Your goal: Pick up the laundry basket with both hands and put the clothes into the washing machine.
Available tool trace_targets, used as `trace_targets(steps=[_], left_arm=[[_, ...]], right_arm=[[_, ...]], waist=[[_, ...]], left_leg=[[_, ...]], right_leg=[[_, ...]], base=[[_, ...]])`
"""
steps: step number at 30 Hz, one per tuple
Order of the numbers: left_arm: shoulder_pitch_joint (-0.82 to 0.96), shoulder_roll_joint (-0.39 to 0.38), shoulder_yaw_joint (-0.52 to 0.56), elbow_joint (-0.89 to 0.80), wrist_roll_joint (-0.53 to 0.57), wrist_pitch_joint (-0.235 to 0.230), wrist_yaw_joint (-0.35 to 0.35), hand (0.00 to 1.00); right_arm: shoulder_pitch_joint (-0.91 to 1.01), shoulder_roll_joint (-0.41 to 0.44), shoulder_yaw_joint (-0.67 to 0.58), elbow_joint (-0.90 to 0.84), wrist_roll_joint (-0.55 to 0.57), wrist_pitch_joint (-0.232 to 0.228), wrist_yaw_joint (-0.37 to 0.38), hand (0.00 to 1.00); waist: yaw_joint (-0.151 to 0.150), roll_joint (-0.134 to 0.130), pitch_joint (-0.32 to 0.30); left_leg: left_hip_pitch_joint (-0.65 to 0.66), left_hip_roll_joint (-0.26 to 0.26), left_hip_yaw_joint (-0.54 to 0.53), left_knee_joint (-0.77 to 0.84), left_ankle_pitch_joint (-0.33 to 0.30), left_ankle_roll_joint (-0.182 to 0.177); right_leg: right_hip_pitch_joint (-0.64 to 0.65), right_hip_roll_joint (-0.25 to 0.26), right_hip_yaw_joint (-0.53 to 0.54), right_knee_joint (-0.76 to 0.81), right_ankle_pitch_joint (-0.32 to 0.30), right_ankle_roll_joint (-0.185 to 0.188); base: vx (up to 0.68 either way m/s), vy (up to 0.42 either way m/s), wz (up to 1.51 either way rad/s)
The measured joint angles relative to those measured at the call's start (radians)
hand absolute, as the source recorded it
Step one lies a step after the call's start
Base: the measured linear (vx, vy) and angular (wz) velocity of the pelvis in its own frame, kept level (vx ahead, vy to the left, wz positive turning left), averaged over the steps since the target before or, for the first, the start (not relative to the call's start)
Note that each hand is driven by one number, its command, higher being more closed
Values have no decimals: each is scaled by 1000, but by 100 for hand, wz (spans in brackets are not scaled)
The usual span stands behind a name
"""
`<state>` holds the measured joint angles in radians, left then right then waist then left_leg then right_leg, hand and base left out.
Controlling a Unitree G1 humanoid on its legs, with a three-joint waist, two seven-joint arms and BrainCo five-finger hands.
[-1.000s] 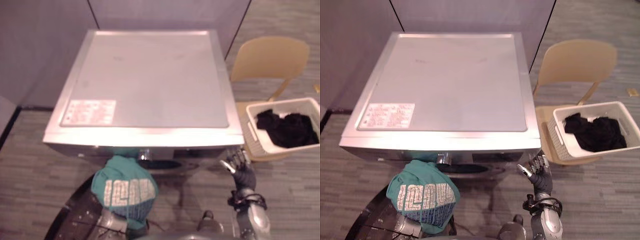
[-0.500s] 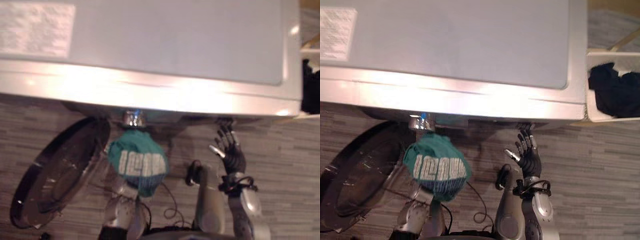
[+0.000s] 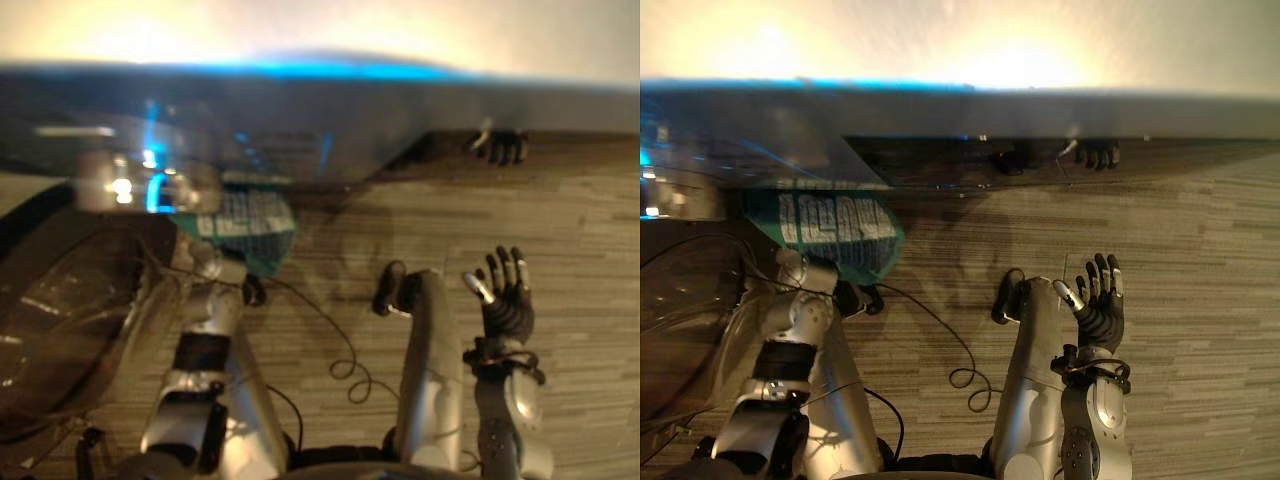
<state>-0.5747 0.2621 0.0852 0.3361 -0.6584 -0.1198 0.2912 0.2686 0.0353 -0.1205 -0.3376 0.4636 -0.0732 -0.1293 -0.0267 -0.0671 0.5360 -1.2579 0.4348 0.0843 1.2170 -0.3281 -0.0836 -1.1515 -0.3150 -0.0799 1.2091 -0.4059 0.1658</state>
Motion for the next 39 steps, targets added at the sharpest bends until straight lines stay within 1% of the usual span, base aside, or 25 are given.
trace_targets(steps=[1,2,3,4,6,9,11,12,13,14,15,18,22,25,27,28,29,30,31,32,34,35,36,38,39], left_arm=[[-24,22,5,15,-2,0,1,100],[-76,67,4,49,-5,1,2,100],[-132,108,-2,80,-9,2,2,100],[-161,127,-7,89,-15,4,1,100],[-267,200,-55,104,-35,12,-3,100],[-400,278,-115,106,-35,34,-9,100],[-557,341,-173,106,-27,45,-31,100],[-601,351,-192,106,-27,46,-33,100],[-686,363,-225,106,-28,45,-46,100],[-730,362,-241,103,-28,13,-68,100],[-730,359,-247,104,-28,-2,-72,100],[-770,361,-332,146,-22,29,-69,100],[-783,365,-361,147,-18,25,-64,100],[-812,368,-380,192,-10,16,-28,100],[-814,384,-402,194,41,16,2,100],[-814,390,-409,194,88,16,18,100],[-816,394,-415,194,180,25,39,100],[-818,405,-447,194,306,37,76,100],[-818,411,-463,194,382,47,91,0],[-819,419,-487,194,493,59,103,0],[-819,424,-498,194,586,69,109,0],[-819,432,-513,194,663,79,115,0],[-819,432,-516,194,694,83,113,0],[-820,434,-516,194,811,105,102,0],[-821,434,-516,194,849,114,97,0]], right_arm=[[0,0,0,0,1,-2,1,0],[-1,0,-1,0,9,-10,1,0],[-2,0,-1,2,17,-17,1,0],[-2,0,-1,2,20,-20,2,0],[-5,0,-1,10,36,-31,6,0],[-5,1,1,27,42,-35,28,0],[-5,2,3,54,42,-34,48,0],[-5,3,3,58,42,-34,49,0],[-5,6,3,61,44,-34,55,0],[-5,8,6,61,46,-34,71,0],[-4,9,8,61,47,-34,77,0],[-4,17,17,71,69,-34,107,0],[-4,16,17,83,87,-33,117,0],[3,15,16,85,98,-33,134,0],[18,15,11,85,101,-35,135,0],[29,15,10,85,107,-35,135,0],[47,15,10,86,112,-36,135,0],[63,15,10,87,117,-36,138,0],[70,15,10,87,118,-37,145,0],[79,14,9,87,123,-42,159,0],[82,14,10,89,127,-53,168,0],[82,13,10,89,132,-63,177,0],[82,12,11,89,136,-67,180,0],[82,12,12,89,153,-78,198,0],[82,12,14,89,155,-78,199,0]], waist=[[-2,-3,2],[-14,-5,2],[-17,-9,4],[-19,-11,5],[-21,-15,7],[-33,-15,7],[-44,-15,7],[-46,-15,7],[-48,-15,7],[-52,-17,6],[-55,-18,6],[-49,-19,5],[-48,-21,4],[-46,-26,4],[-45,-28,3],[-46,-28,3],[-46,-28,3],[-46,-28,3],[-46,-28,3],[-46,-28,3],[-48,-29,3],[-48,-29,3],[-48,-29,3],[-49,-30,2],[-49,-30,2]], left_leg=[[-9,3,1,5,-1,1],[-31,4,0,11,0,2],[-45,5,2,17,-1,2],[-50,7,3,19,-1,2],[-64,17,6,23,-1,3],[-66,20,7,21,-1,3],[-66,23,11,14,-1,3],[-66,23,12,12,-1,3],[-65,24,14,12,-1,3],[-65,24,16,12,-1,4],[-65,24,16,12,-2,5],[-61,22,22,11,-2,5],[-54,23,36,14,-2,8],[-53,28,44,24,-5,13],[-54,36,53,31,-10,22],[-53,36,60,35,-12,26],[-54,36,67,40,-14,30],[-54,36,70,42,-15,32],[-54,36,70,43,-16,32],[-54,36,70,44,-16,32],[-56,36,70,44,-16,33],[-57,36,69,44,-16,33],[-58,36,69,44,-16,33],[-61,37,66,45,-16,33],[-64,38,65,45,-16,32]], right_leg=[[-11,2,3,1,4,-1],[-33,4,7,5,8,1],[-52,6,13,10,11,1],[-59,7,16,11,12,1],[-76,17,20,7,21,-3],[-79,20,19,3,22,-5],[-78,26,19,-13,31,-3],[-78,27,19,-17,34,-3],[-78,29,21,-23,39,0],[-78,30,23,-27,42,2],[-78,30,24,-28,42,2],[-80,30,28,-29,47,1],[-94,32,48,-30,60,2],[-102,36,60,-31,72,2],[-111,39,70,-31,81,2],[-117,41,79,-30,84,5],[-124,40,87,-28,88,6],[-127,40,91,-27,90,8],[-127,41,92,-28,91,8],[-127,41,92,-28,93,8],[-128,41,92,-29,93,8],[-130,41,92,-29,93,8],[-130,41,92,-29,93,8],[-131,43,90,-29,93,8],[-132,44,90,-30,93,8]], base=[[-47,25,-21],[-38,25,-15],[-32,24,-11],[-7,4,-15],[3,-3,-15],[8,-12,-6],[7,-7,-9],[5,6,-10],[2,10,-8],[1,8,-6],[0,0,0],[0,0,0],[-20,-2,-5],[-35,4,-9],[-48,4,-12],[-44,7,-11],[-38,4,-8],[-34,2,-5],[-31,-2,-3],[-34,-9,-2],[-16,-6,-1],[0,0,0],[0,0,0],[0,0,0],[-22,-15,-4]])
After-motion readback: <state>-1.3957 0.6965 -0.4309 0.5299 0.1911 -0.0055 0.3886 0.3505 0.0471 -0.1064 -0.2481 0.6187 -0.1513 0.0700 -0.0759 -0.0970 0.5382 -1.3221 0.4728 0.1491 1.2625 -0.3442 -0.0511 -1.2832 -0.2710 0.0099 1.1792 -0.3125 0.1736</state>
